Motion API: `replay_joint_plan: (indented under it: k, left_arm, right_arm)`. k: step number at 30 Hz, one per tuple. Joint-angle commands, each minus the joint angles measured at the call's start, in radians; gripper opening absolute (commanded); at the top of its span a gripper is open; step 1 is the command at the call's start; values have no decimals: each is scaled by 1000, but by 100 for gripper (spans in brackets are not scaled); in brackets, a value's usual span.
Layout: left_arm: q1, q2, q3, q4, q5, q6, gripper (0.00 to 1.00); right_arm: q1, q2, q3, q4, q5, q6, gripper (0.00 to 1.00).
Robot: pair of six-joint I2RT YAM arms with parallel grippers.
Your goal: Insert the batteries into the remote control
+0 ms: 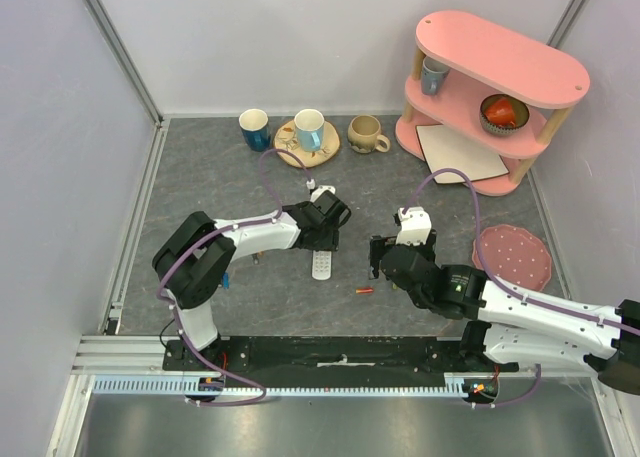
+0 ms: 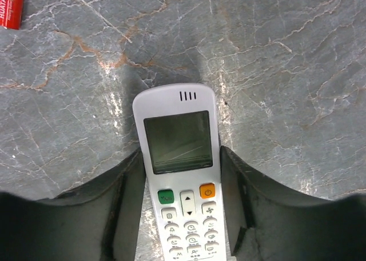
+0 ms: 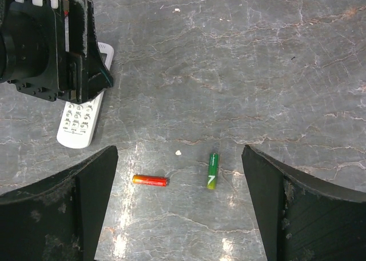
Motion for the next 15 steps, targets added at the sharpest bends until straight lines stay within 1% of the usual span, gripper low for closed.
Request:
replay_joint_plan:
  k: [1, 2, 4, 7, 8, 9, 10, 11, 12, 13, 14, 15]
  left_arm:
    - [10, 16, 1, 10, 3, 22, 54]
    - [12, 8, -5, 21, 9, 22, 48]
    - [13, -7, -14, 35, 15, 25, 42]
    - [13, -58, -31, 55, 26, 21, 24]
    - [13, -81, -42, 60, 30, 21, 14]
    - [13, -129, -48, 78, 33, 21, 6]
    - [13, -163, -59, 89, 35, 18, 2]
    - [13, -195, -85, 105, 44, 15, 2]
    - [13, -273, -102, 145, 52, 11, 2]
    - [13, -314, -120, 179, 64, 11, 2]
    - [16, -355, -161, 207, 84, 5, 2]
    - [18, -405, -186, 275, 95, -7, 2]
  right_arm:
    - [-5, -14, -5, 34, 2, 1, 98]
    - [-5, -17, -5, 34, 1, 2, 98]
    - [-5, -20, -5, 34, -4, 7, 98]
    - [-5, -32, 1, 29, -8, 7, 98]
    - [-5, -41, 11, 27, -4, 7, 98]
    - [-5, -48, 18, 26, -2, -2, 98]
    - [-5, -52, 25, 23, 2, -8, 98]
    - [-5, -66, 39, 23, 14, -16, 98]
    - [-5, -72, 44, 24, 22, -21, 98]
    - [-5, -78, 50, 26, 33, -25, 98]
    - [-5, -92, 54, 26, 60, -22, 98]
    - [-5, -98, 54, 30, 68, -21, 98]
